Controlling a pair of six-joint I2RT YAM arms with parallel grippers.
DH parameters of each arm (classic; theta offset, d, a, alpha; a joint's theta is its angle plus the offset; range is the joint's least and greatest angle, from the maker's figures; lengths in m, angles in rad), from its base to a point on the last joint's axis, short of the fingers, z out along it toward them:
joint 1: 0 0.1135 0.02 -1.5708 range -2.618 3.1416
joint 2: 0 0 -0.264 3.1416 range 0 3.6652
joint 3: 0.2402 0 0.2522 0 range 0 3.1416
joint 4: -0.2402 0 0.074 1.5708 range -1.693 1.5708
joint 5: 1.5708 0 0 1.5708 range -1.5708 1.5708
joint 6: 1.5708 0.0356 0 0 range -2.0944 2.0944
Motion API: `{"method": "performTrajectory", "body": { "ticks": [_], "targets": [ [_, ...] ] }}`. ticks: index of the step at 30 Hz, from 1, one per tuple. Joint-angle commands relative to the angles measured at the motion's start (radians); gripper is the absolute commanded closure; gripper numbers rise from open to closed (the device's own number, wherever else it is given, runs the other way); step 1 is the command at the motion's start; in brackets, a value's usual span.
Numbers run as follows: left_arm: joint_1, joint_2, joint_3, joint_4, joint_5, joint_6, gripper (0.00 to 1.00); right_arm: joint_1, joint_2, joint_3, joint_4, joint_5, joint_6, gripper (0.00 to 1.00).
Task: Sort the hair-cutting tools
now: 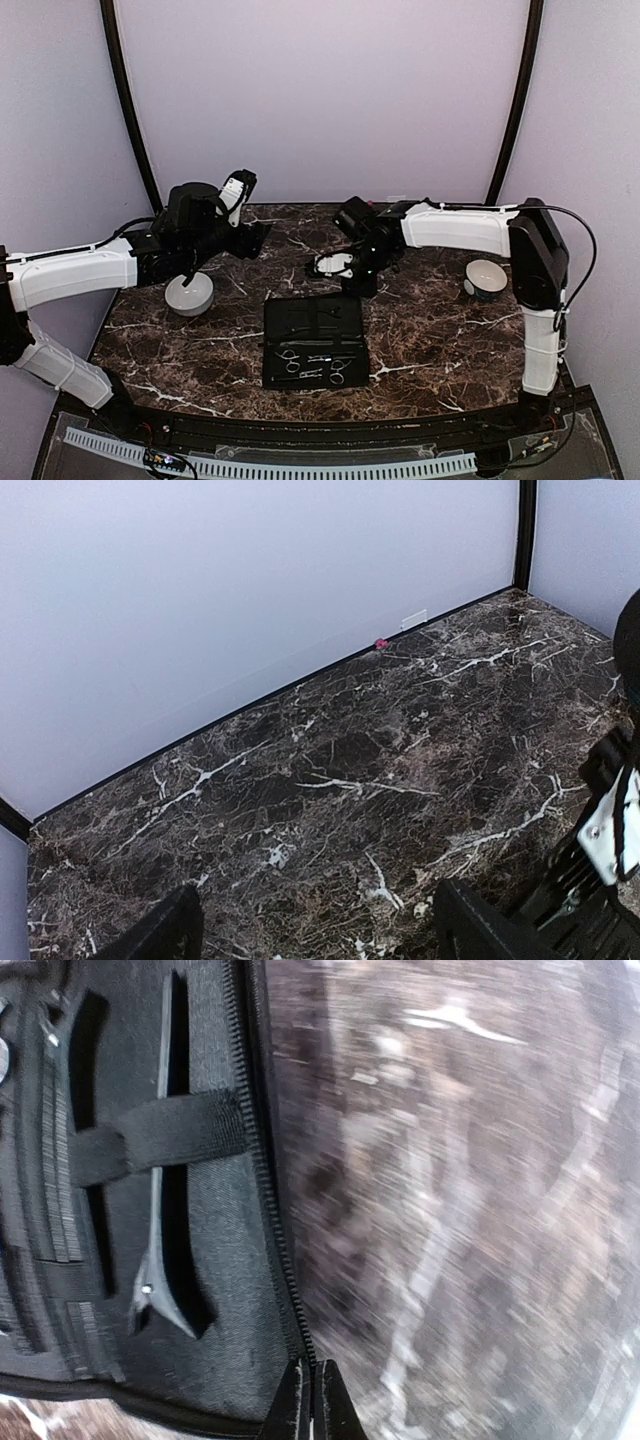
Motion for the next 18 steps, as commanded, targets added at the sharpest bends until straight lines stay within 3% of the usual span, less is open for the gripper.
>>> {"method": "performTrajectory", "body": {
  "ticks": [1, 18],
  "targets": [
    [0.000, -0.001, 0.027, -0.026, 0.003, 0.007, 0.19, -0.057, -0.112, -0.010, 0.044, 0.104, -0.008, 1.00],
    [0.000, 0.021, 0.048, -0.056, 0.056, 0.005, 0.18, -0.024, -0.261, -0.220, 0.125, 0.053, 0.059, 1.00]
  ]
}}
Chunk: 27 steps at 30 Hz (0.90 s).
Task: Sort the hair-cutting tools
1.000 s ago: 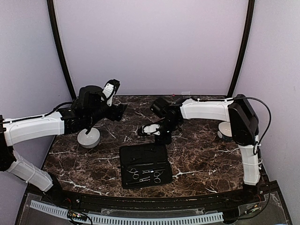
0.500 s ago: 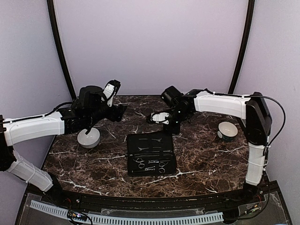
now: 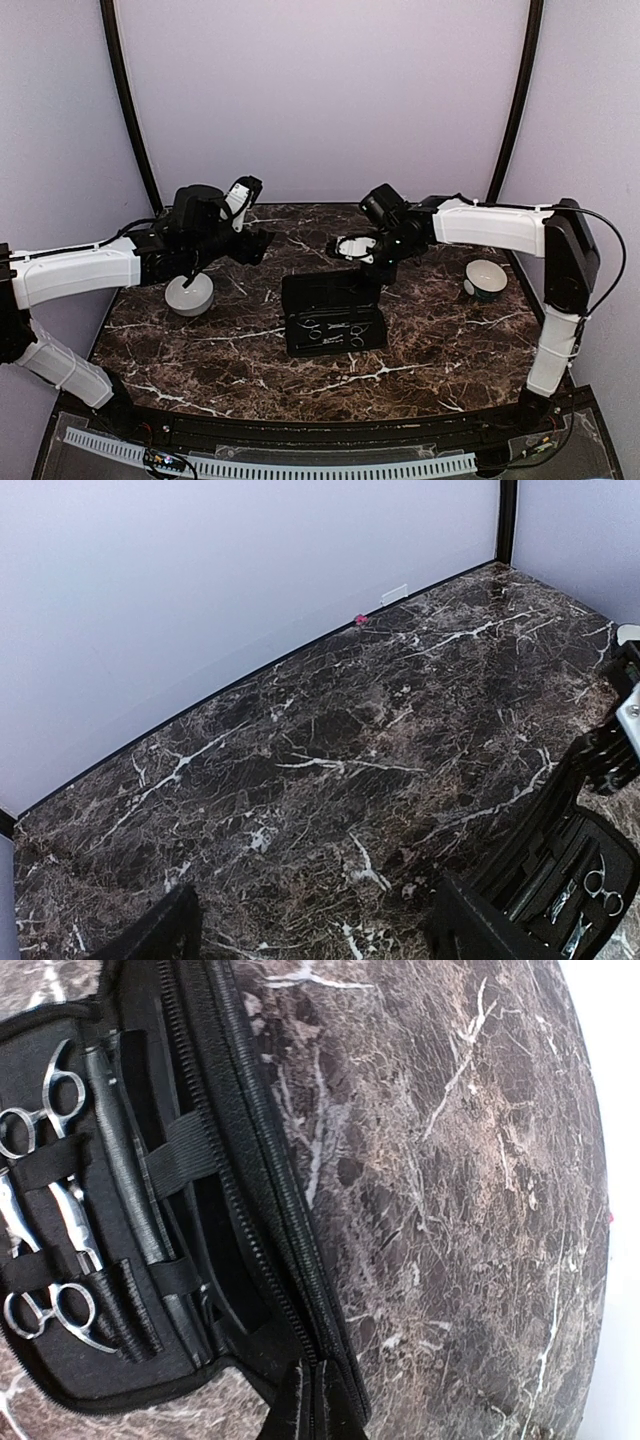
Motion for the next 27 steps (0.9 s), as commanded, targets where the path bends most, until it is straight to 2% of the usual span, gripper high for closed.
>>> {"method": "performTrajectory", "body": {
  "ticks": [1, 7, 13, 16, 20, 23, 27],
  "targets": [
    [-0.001, 0.001, 0.039, -0.011, 0.012, 0.005, 0.17, 0.051, -0.109, -0.091, 0.026, -0.023, 0.026, 1.00],
    [0.000, 0.008, 0.040, -0.013, 0.020, 0.006, 0.17, 0.119, -0.201, -0.224, 0.035, -0.021, 0.012, 1.00],
    [-0.001, 0.027, 0.046, -0.023, 0.042, 0.000, 0.17, 0.181, -0.239, -0.334, -0.063, -0.134, 0.010, 0.72],
    [0.000, 0.035, 0.048, -0.028, 0.059, -0.001, 0.17, 0.207, -0.256, -0.393, -0.061, -0.146, 0.008, 0.65],
    [0.000, 0.051, 0.054, -0.039, 0.089, -0.008, 0.17, 0.209, -0.249, -0.393, -0.078, -0.189, 0.012, 0.62],
    [0.000, 0.097, 0.067, -0.067, 0.165, -0.012, 0.15, 0.209, -0.262, -0.368, -0.100, -0.219, 0.013, 0.62],
    [0.000, 0.191, 0.148, -0.157, 0.270, -0.097, 0.16, 0.205, -0.291, -0.354, -0.098, -0.176, 0.014, 0.59]
  ]
}}
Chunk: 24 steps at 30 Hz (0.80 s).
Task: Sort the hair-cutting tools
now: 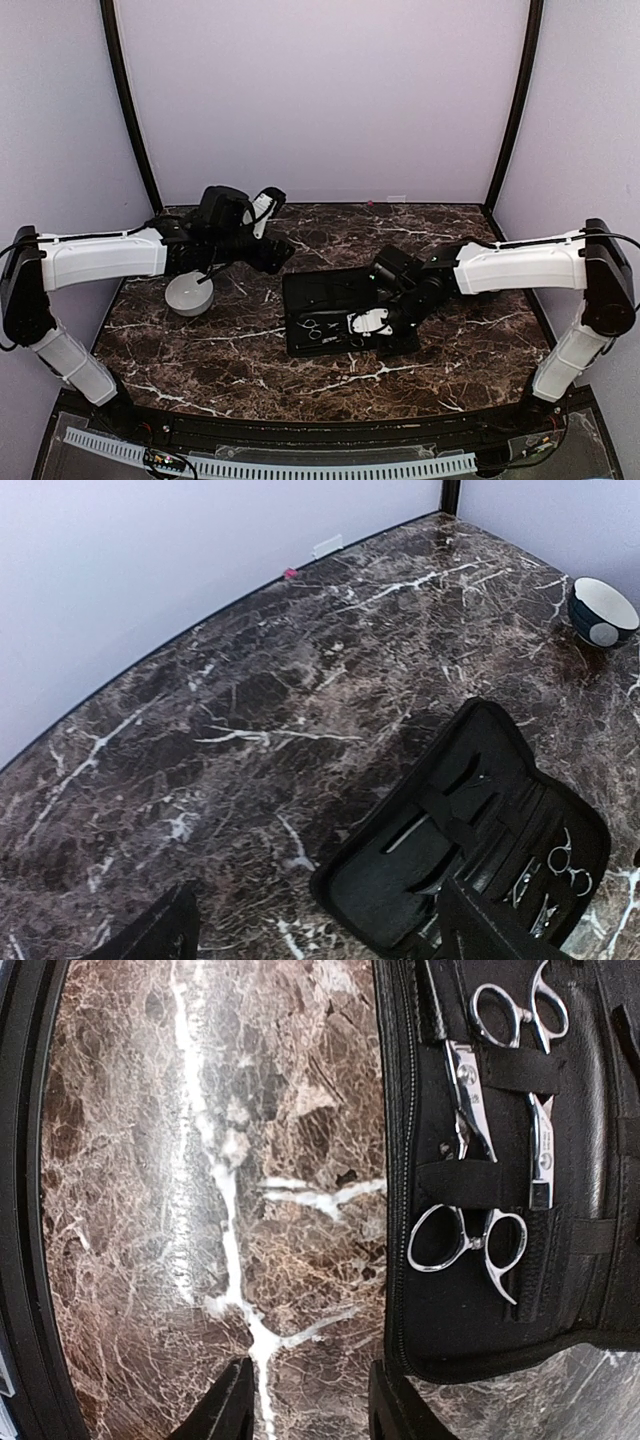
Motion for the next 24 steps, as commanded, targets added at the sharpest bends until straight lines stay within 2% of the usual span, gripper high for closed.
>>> {"method": "performTrajectory", "body": {
  "ticks": [1, 4, 7, 9, 11, 17, 20, 24],
  "targets": [
    [0.000, 0.091, 0.097, -0.120, 0.157, -0.095, 0.16, -0.005, -0.073, 0.035, -0.002, 0.018, 0.009, 0.58],
    [0.000, 0.168, 0.155, -0.195, 0.209, -0.143, 0.20, -0.036, -0.090, 0.042, 0.017, 0.026, 0.034, 0.55],
    [0.001, 0.229, 0.197, -0.251, 0.189, -0.170, 0.24, -0.095, -0.112, 0.062, 0.035, 0.010, 0.061, 0.54],
    [0.004, 0.253, 0.213, -0.272, 0.176, -0.175, 0.24, -0.145, -0.130, 0.071, 0.046, -0.009, 0.075, 0.52],
    [0.019, 0.271, 0.222, -0.284, 0.184, -0.198, 0.18, -0.193, -0.147, 0.103, 0.055, -0.036, 0.096, 0.47],
    [0.114, 0.319, 0.237, -0.271, 0.371, -0.275, 0.12, -0.316, -0.172, 0.121, 0.110, -0.134, 0.187, 0.31],
    [0.163, 0.345, 0.241, -0.247, 0.477, -0.300, 0.12, -0.331, -0.153, 0.132, 0.121, -0.099, 0.231, 0.28],
    [0.178, 0.378, 0.240, -0.230, 0.534, -0.309, 0.12, -0.345, -0.161, 0.114, 0.156, -0.082, 0.260, 0.24]
  ]
}}
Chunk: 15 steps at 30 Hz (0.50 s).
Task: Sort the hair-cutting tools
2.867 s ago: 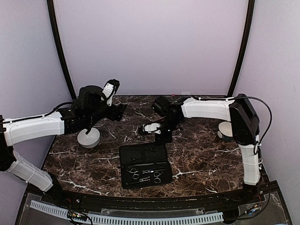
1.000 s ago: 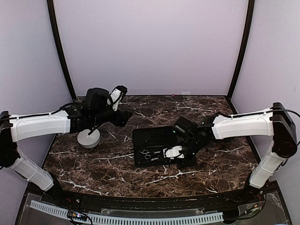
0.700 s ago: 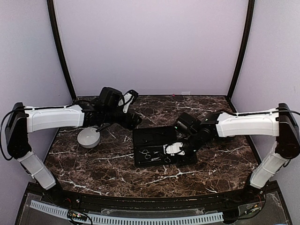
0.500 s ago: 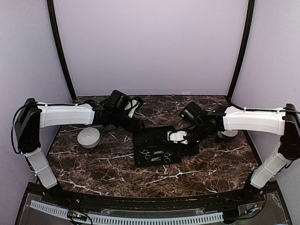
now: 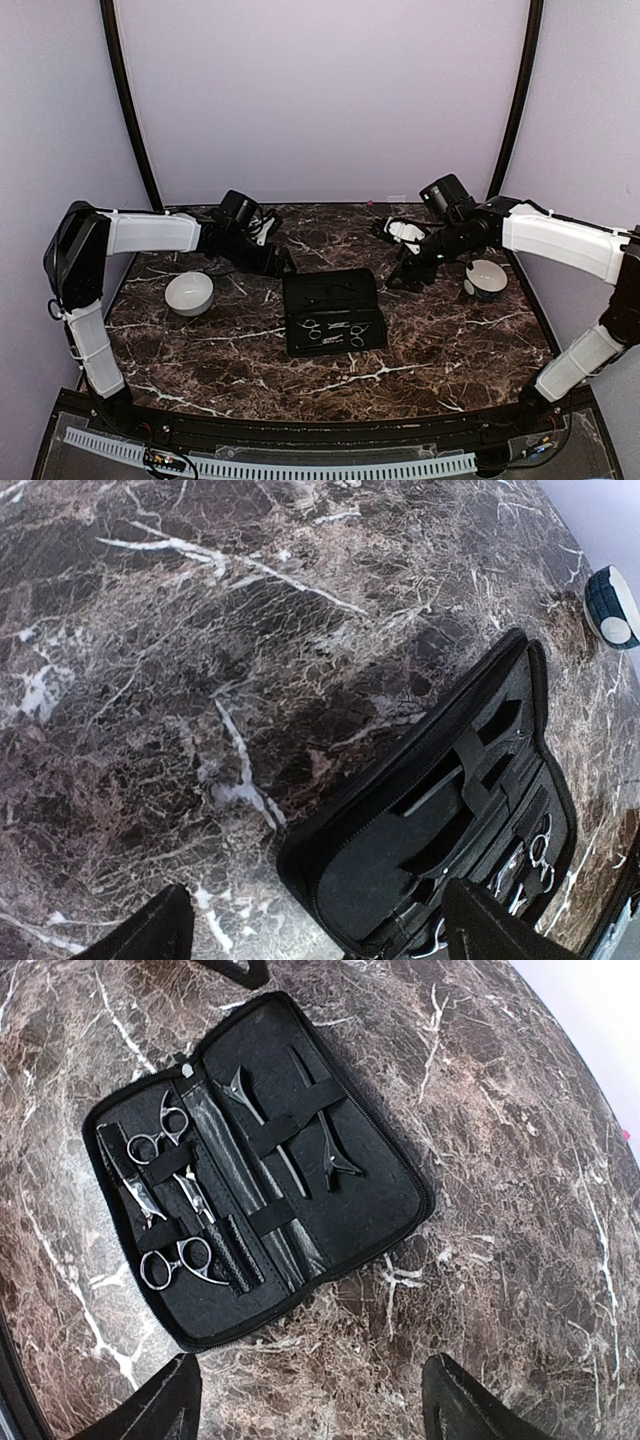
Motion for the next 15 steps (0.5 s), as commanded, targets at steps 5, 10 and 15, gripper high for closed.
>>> {"method": "performTrajectory", "body": {
  "ticks": [5, 10, 15],
  "targets": [
    [0.011, 0.071, 0.024, 0.023, 0.117, -0.039, 0.12, -0.010, -0.018, -0.007, 0.076, -0.013, 0.063, 0.22],
    [0.027, 0.115, 0.041, 0.045, 0.202, -0.038, 0.15, -0.011, 0.013, 0.002, 0.071, 0.087, 0.091, 0.20],
    [0.029, 0.129, 0.035, 0.081, 0.356, -0.018, 0.20, -0.010, 0.015, -0.005, 0.064, 0.055, 0.082, 0.00]
  ]
}}
